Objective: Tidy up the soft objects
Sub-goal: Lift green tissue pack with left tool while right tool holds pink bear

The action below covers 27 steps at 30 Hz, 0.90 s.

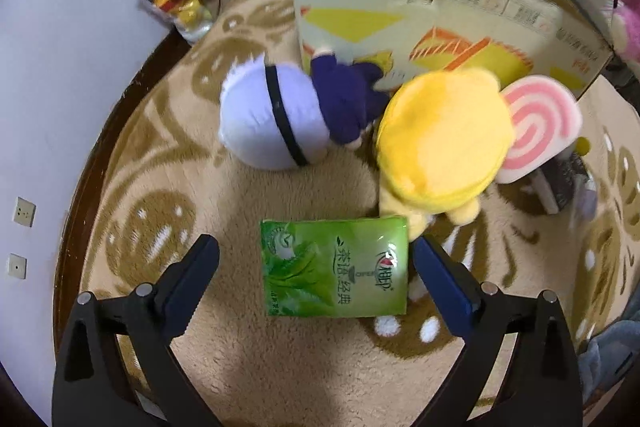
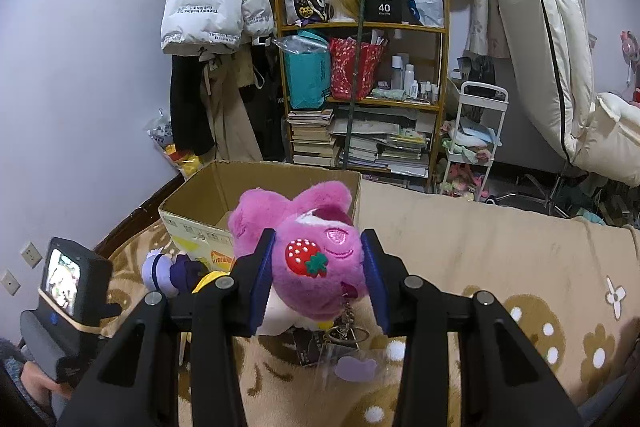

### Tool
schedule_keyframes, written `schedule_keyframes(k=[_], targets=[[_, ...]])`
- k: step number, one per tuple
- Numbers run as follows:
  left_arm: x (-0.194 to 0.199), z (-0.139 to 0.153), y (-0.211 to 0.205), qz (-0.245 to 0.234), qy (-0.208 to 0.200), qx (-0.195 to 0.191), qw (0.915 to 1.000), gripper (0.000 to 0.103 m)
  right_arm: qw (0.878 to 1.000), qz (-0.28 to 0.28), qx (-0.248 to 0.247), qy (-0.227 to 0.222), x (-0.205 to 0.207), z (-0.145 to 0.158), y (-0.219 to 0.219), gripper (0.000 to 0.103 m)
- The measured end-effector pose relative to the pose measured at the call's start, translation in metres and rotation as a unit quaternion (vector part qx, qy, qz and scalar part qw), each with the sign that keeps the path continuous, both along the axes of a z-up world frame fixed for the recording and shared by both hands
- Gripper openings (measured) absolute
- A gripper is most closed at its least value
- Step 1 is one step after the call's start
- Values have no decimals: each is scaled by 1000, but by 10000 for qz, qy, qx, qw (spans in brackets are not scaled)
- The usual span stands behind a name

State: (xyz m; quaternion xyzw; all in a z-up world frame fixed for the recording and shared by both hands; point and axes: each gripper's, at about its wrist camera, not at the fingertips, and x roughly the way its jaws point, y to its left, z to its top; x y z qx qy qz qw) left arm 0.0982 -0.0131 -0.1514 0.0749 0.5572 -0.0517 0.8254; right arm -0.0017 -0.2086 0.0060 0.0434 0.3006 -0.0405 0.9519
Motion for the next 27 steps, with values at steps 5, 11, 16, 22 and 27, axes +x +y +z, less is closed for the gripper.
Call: schedule_keyframes(k=[5, 11, 16, 22, 27], targets=[[0, -5, 3, 20, 192, -256, 9995, 73, 10000, 7, 0, -4, 0, 0, 0, 44], [-16, 15, -2, -106, -321, -138, 9993, 73, 10000, 18, -8, 0, 1, -1, -1, 44], [-45, 73, -8, -210, -1448, -323, 9887, 73, 9998, 11, 217, -37, 1, 1, -6, 44], [-61, 133, -21, -336, -2373, -349, 9702, 73, 9996, -8, 143, -233, 5, 10, -12, 44], [-50, 162, -25, -480, -2721, -417, 9602, 73, 9993, -48, 127, -344, 14, 20, -16, 44]])
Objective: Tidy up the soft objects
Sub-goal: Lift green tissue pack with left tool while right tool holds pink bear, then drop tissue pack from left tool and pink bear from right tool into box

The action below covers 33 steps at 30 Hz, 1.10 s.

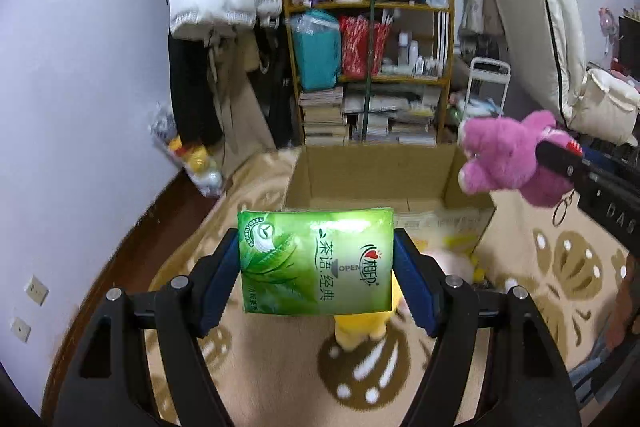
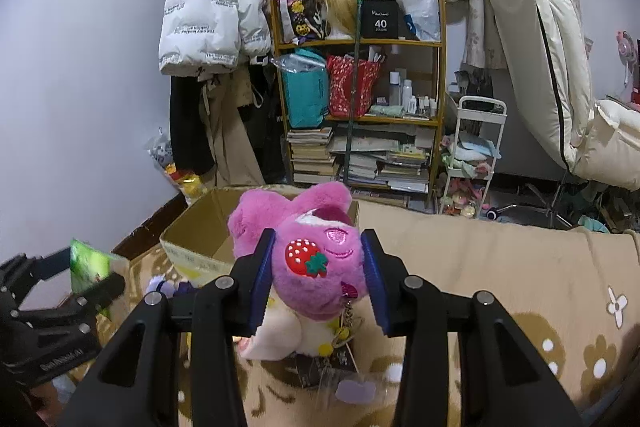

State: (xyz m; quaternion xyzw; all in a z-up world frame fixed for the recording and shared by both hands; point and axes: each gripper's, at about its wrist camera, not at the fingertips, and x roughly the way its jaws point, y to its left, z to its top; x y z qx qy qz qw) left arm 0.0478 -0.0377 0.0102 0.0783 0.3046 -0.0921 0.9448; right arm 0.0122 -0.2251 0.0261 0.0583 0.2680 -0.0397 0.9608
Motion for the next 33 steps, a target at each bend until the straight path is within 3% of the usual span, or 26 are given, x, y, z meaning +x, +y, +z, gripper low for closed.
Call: schedule_keyframes(k=[9, 15, 20, 24, 27, 33], targets=[[37, 22, -7, -59, -279, 115, 9995, 73, 9997, -79, -161, -154, 14, 17, -8, 44], [54, 13, -12, -223, -299, 247, 9990, 73, 9996, -119, -58, -262, 34, 18, -12, 45], [68, -3, -20, -306, -169, 275, 9990, 73, 9994, -90, -90, -308, 44, 3, -9, 45], [79, -14, -28, -388, -151, 390, 9984, 73, 9999, 20, -107, -126, 57, -12, -7, 45], [90, -26, -34, -618, 99, 441, 9971, 73, 9996, 137, -213, -129, 60, -22, -3, 45], [103, -41, -39, -647, 159, 489, 9966, 73, 9993, 314, -12, 192, 72, -51, 2, 46]])
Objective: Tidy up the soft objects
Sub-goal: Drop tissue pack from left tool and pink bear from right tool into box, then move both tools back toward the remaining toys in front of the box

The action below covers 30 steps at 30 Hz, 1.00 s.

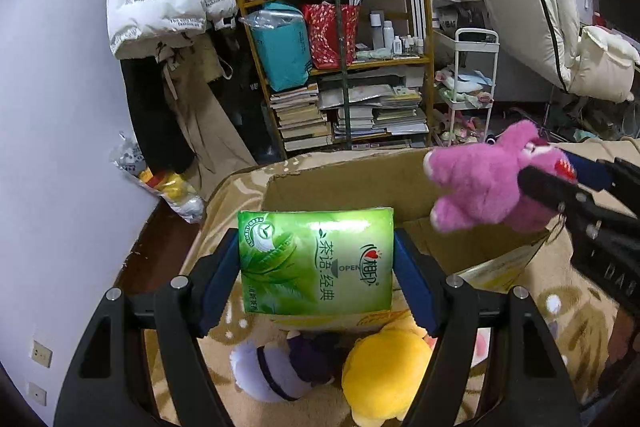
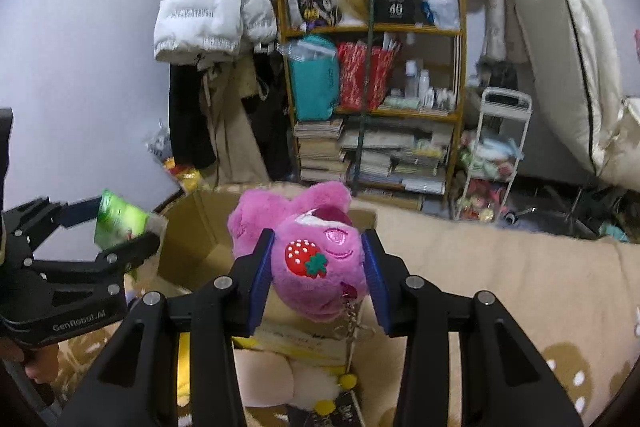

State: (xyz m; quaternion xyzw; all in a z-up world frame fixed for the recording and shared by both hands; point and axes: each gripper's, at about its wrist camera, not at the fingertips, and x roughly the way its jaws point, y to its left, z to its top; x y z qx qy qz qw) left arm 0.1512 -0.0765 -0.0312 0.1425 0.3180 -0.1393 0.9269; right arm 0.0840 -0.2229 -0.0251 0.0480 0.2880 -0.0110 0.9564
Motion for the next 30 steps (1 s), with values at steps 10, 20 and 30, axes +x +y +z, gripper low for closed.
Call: schedule_keyframes(k=[10, 20, 30], targets=[[14, -5, 6, 25, 115, -117, 9999, 84, 9998, 158, -146, 54, 6, -15, 7, 48], [6, -4, 17, 315, 114, 99, 9994, 97, 9998, 164, 131, -21, 0, -7, 2, 69], [-16, -7, 33, 426, 447, 228, 9978, 98, 9991, 254, 344, 73, -10, -1, 0, 97]])
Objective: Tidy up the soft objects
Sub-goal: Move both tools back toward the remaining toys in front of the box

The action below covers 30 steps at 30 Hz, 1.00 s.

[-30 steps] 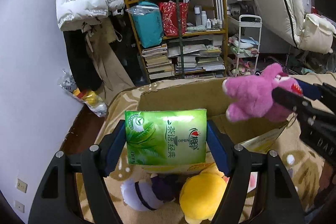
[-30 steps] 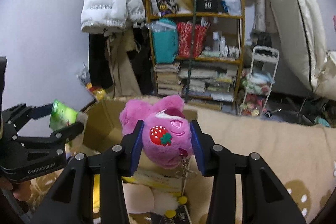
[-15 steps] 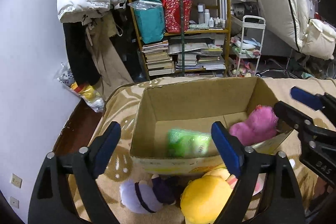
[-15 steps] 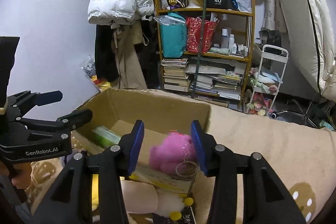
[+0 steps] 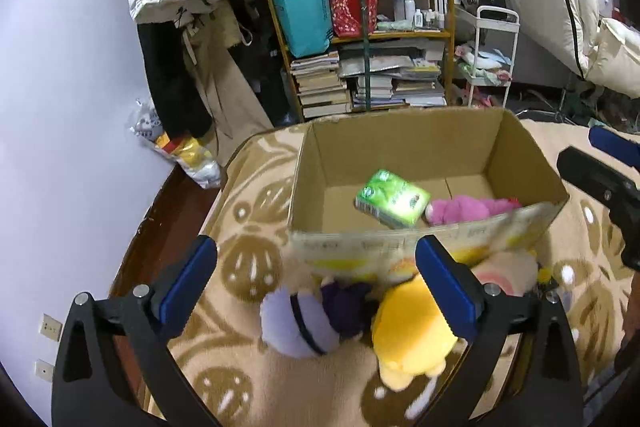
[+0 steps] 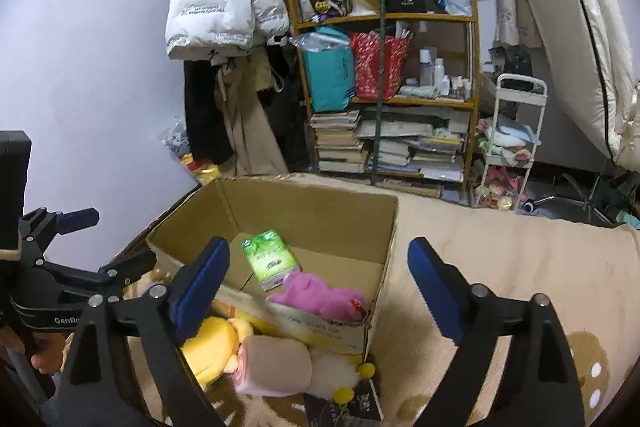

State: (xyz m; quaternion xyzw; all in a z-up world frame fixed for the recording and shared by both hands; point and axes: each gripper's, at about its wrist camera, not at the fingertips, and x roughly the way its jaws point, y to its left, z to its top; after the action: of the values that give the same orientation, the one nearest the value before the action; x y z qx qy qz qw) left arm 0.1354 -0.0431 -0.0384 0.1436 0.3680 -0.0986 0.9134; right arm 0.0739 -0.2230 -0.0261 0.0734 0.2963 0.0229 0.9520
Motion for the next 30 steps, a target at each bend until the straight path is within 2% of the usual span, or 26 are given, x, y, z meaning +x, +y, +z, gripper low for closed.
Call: schedule_keyframes(k=[5, 11, 19, 25, 30], targets=[[-16, -6, 11, 142, 217, -11, 9997, 98, 9998, 84, -142, 113, -7, 0, 6, 99], [-35, -2, 18, 268, 152, 208, 9993, 99, 9987, -7, -474, 168, -27, 5, 12, 99], [-51, -8, 28, 328, 483, 143, 9982, 99, 9987, -89, -297, 398, -51, 7, 5, 99], [-67, -4, 32, 389, 451, 76, 9982, 99, 9981, -354, 24, 506, -63, 10, -9, 99], [-68, -5, 42, 575, 596, 46, 9966, 99, 9961, -432, 207, 746, -70, 4, -14, 99]])
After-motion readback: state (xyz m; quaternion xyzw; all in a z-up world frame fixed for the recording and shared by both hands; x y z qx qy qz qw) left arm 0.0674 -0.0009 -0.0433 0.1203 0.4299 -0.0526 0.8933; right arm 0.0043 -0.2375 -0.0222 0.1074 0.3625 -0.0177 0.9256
